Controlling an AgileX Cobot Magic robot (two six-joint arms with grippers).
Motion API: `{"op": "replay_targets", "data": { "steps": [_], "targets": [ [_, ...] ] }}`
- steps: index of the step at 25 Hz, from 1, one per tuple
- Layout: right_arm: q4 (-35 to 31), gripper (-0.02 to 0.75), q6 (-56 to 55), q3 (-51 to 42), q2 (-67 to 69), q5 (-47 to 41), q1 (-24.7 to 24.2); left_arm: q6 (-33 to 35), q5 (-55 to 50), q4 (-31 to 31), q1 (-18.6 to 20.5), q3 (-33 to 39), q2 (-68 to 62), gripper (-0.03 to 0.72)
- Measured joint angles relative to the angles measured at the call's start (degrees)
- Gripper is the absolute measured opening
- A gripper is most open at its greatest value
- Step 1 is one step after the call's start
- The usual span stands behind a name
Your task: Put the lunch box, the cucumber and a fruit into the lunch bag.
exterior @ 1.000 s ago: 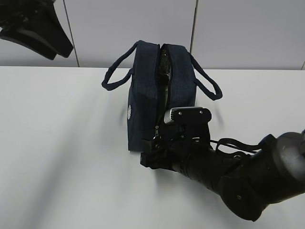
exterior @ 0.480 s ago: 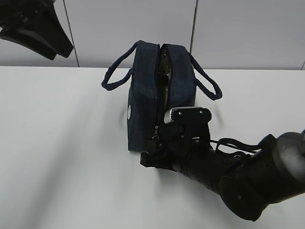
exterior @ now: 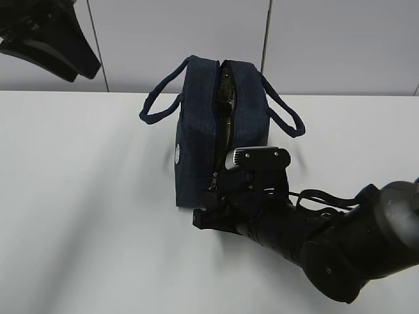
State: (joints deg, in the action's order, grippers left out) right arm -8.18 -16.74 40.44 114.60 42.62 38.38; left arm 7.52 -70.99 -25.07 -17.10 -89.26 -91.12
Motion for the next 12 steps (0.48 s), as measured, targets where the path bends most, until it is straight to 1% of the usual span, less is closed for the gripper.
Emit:
{"op": "replay_targets", "data": {
  "steps": [6, 12],
  "targets": [
    [0.0, 0.157, 0.0, 0.0, 0.0, 0.0, 0.0, 0.0, 0.0, 0.0, 0.0, 0.0, 0.0, 0.239],
    [0.0, 0.136, 0.0, 0.0, 0.0, 0.0, 0.0, 0.0, 0.0, 0.0, 0.0, 0.0, 0.0, 0.239]
  ]
}}
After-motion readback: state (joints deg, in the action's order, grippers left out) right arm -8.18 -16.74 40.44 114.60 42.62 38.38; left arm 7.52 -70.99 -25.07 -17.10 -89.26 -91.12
